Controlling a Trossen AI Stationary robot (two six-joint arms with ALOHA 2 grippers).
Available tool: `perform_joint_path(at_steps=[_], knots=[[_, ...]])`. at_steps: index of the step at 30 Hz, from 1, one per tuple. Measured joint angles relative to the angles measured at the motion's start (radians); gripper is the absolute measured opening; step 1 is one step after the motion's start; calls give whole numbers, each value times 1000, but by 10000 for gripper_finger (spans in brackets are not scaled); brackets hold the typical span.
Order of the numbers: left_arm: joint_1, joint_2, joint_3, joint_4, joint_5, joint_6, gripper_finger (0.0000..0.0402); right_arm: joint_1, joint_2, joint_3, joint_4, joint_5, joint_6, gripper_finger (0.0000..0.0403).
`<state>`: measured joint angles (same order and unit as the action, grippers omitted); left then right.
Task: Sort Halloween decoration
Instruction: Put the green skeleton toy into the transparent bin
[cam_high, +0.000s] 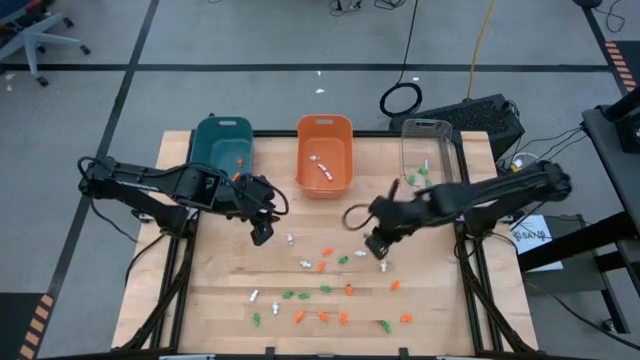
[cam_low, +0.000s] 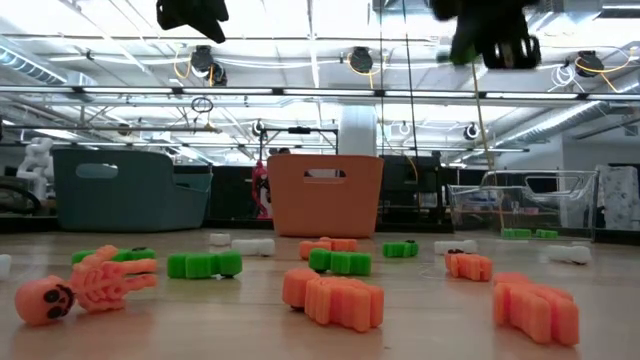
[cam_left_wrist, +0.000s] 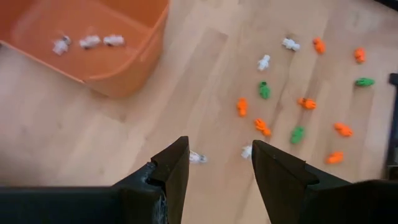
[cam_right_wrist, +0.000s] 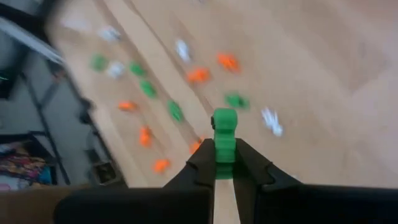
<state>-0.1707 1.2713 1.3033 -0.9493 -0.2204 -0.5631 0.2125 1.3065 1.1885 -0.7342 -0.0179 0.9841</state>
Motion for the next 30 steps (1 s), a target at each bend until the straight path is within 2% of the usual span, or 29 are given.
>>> perform_joint_path(at_steps=[8, 17, 24, 30], knots=[[46, 0, 0, 98, -47, 126, 173, -67, -223, 0, 37, 147, -244, 10], [171, 0, 1, 353, -43, 206, 173, -195, -381, 0, 38, 149, -483, 11], [270, 0, 1, 375, -43, 203, 173, -296, -470, 0, 42, 147, -611, 11], [300, 0, 1, 374, -43, 176, 173, -350, -525, 0, 55, 145, -714, 11]])
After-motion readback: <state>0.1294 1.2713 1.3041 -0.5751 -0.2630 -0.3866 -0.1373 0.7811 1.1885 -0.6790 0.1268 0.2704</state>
